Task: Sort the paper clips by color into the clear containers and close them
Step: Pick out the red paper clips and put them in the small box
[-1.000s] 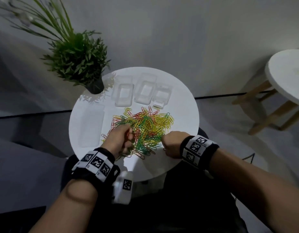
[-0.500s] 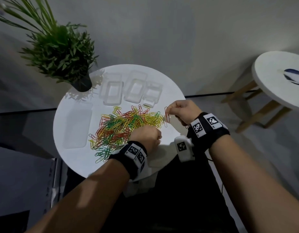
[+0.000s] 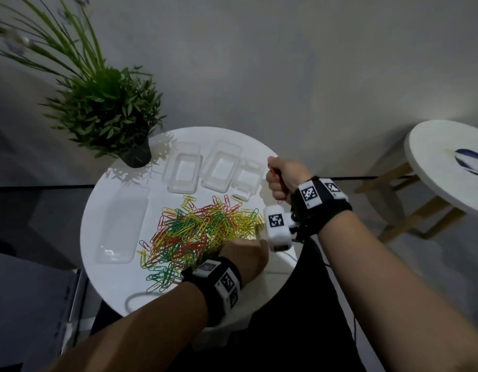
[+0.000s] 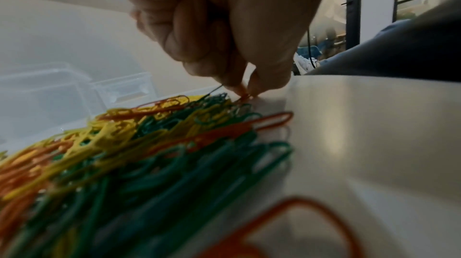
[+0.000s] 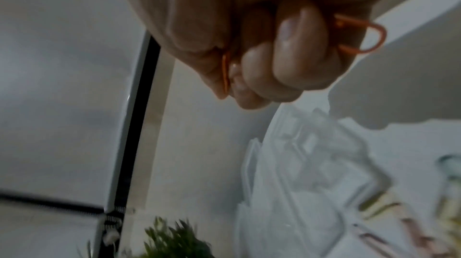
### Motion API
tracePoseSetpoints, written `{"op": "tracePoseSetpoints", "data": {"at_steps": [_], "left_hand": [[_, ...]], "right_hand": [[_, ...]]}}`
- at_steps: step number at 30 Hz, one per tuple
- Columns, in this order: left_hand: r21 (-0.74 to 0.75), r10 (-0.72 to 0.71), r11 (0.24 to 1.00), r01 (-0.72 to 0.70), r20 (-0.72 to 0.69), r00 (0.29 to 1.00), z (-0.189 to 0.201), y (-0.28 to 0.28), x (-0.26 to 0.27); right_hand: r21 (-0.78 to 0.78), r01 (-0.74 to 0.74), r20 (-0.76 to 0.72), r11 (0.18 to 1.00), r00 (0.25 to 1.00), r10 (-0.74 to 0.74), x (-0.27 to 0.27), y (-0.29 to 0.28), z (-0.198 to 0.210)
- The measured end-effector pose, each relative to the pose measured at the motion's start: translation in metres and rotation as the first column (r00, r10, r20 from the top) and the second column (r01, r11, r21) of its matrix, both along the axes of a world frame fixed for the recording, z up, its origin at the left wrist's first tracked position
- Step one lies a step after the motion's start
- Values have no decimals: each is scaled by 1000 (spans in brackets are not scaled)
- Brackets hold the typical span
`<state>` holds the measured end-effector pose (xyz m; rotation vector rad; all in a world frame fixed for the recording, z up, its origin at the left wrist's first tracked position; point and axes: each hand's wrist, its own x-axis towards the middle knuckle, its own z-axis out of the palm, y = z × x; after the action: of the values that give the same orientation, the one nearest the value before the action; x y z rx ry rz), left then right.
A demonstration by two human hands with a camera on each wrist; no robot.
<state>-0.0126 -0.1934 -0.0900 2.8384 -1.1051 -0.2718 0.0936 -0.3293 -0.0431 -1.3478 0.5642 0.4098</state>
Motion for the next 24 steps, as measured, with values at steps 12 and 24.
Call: {"op": "tracePoseSetpoints", "data": {"at_steps": [12, 24], "left_hand": [[-398, 269, 862, -312, -162, 949, 7, 32, 36], [-486, 224, 296, -822, -802, 554, 68, 106, 92]], "right_hand": [[131, 102, -49, 986, 994, -96, 64, 18, -5], [302, 276, 38, 913, 953, -300, 62, 19, -20]]}}
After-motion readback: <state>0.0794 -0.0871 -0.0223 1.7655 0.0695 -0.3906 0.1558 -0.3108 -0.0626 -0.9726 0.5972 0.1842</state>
